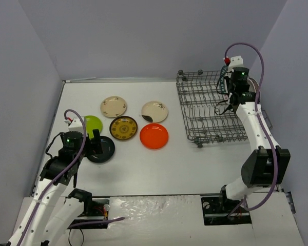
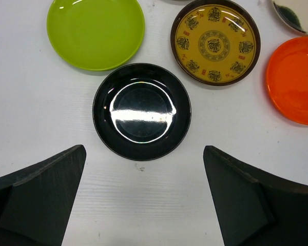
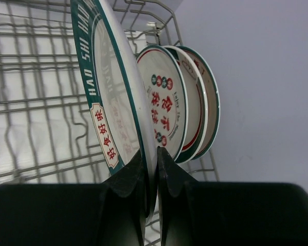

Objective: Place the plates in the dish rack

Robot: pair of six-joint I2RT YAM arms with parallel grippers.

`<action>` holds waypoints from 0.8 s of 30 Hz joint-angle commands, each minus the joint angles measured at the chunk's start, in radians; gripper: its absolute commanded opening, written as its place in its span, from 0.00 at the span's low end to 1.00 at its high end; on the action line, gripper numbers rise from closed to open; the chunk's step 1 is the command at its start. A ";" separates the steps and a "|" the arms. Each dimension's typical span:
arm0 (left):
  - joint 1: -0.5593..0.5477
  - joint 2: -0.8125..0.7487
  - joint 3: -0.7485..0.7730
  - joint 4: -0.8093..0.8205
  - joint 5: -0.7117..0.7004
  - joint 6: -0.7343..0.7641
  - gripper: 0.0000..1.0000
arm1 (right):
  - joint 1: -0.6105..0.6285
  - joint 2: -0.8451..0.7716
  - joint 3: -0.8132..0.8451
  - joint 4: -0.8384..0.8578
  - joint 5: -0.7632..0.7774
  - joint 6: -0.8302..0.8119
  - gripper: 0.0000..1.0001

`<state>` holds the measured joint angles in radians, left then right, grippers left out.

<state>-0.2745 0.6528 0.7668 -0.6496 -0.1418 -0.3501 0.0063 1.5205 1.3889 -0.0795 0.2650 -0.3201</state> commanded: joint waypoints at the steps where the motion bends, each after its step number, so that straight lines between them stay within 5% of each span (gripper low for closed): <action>1: 0.009 0.017 0.030 0.078 -0.045 0.049 0.97 | -0.001 0.088 0.118 0.196 0.150 -0.146 0.00; 10: 0.025 0.016 0.029 0.077 -0.064 0.066 0.97 | -0.059 0.174 0.132 0.270 0.202 -0.161 0.00; 24: 0.061 0.027 0.028 0.087 -0.044 0.069 0.97 | -0.114 0.228 0.084 0.262 0.058 -0.080 0.00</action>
<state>-0.2247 0.6709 0.7612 -0.6228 -0.1840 -0.2947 -0.0990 1.7622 1.4456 0.0719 0.3581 -0.4374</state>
